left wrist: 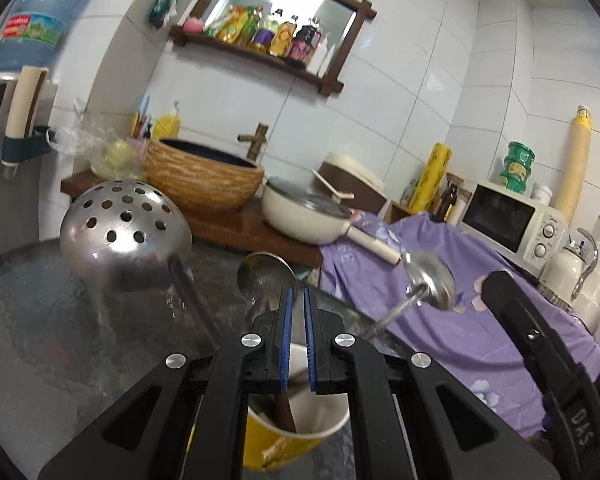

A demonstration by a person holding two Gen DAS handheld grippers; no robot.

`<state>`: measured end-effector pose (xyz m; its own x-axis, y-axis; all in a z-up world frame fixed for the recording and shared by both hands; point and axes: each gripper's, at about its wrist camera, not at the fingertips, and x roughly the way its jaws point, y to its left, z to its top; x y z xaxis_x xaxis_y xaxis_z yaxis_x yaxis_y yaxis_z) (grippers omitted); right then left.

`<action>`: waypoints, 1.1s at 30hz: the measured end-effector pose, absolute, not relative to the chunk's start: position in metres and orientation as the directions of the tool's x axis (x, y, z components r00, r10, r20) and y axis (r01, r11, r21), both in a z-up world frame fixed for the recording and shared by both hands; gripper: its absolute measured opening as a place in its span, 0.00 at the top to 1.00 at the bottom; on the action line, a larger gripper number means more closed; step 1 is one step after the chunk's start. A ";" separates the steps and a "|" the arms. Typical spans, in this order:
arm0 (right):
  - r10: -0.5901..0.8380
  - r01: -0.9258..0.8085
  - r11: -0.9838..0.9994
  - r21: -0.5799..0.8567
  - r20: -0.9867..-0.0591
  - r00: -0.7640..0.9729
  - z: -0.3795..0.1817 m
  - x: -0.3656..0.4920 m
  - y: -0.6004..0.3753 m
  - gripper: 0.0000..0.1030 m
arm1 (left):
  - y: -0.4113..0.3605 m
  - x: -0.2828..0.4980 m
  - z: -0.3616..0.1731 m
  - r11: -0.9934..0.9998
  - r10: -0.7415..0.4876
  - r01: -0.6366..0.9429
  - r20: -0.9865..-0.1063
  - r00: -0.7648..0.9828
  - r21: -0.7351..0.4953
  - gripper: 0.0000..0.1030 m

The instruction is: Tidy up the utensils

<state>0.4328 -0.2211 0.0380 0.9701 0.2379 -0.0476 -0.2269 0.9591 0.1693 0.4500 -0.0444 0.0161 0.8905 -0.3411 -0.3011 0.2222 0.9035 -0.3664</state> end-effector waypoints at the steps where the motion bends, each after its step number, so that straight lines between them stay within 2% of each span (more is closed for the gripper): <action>1: 0.244 -0.229 0.957 0.176 -0.067 0.967 0.037 0.435 -0.221 0.37 | -0.046 0.450 0.016 0.908 -0.344 0.224 -0.323 0.882 -0.355 0.84; 3: 0.240 -0.217 0.956 0.196 -0.103 0.965 0.036 0.437 -0.223 0.37 | -0.046 0.444 0.016 0.913 -0.350 0.233 -0.347 0.870 -0.336 0.65; 4: 0.241 -0.214 0.955 0.204 -0.116 0.964 0.036 0.438 -0.223 0.36 | -0.044 0.441 0.016 0.910 -0.354 0.236 -0.344 0.869 -0.341 0.50; 5: 0.242 -0.210 0.954 0.213 -0.134 0.961 0.036 0.438 -0.224 0.34 | -0.038 0.434 0.016 0.901 -0.363 0.239 -0.328 0.872 -0.363 0.42; 8: 0.236 -0.195 0.957 0.214 -0.188 0.953 0.037 0.433 -0.225 0.27 | -0.024 0.421 0.021 0.896 -0.349 0.207 -0.331 0.877 -0.394 0.32; 11: 0.233 -0.188 0.964 0.186 -0.260 0.937 0.036 0.423 -0.222 0.22 | -0.002 0.413 0.023 0.878 -0.371 0.170 -0.413 0.832 -0.448 0.21; 15: 0.261 -0.205 0.961 0.188 -0.359 0.896 0.030 0.406 -0.218 0.22 | 0.026 0.396 0.019 0.874 -0.384 0.122 -0.516 0.766 -0.470 0.17; 19: 0.301 -0.232 0.952 0.198 -0.482 0.823 0.011 0.392 -0.207 0.21 | 0.034 0.369 0.013 0.926 -0.327 0.121 -0.597 0.733 -0.357 0.07; 23: 0.305 -0.259 0.952 0.165 -0.602 0.738 -0.011 0.381 -0.189 0.21 | 0.041 0.348 0.002 0.962 -0.243 0.090 -0.656 0.714 -0.258 0.07; 29: 0.336 -0.333 0.932 0.144 -0.689 0.642 -0.036 0.355 -0.162 0.21 | 0.051 0.321 -0.022 0.973 -0.222 0.108 -0.713 0.665 -0.202 0.07; 33: 0.354 -0.358 0.921 0.152 -0.709 0.609 -0.046 0.343 -0.148 0.22 | 0.053 0.306 -0.035 0.976 -0.215 0.122 -0.727 0.652 -0.179 0.08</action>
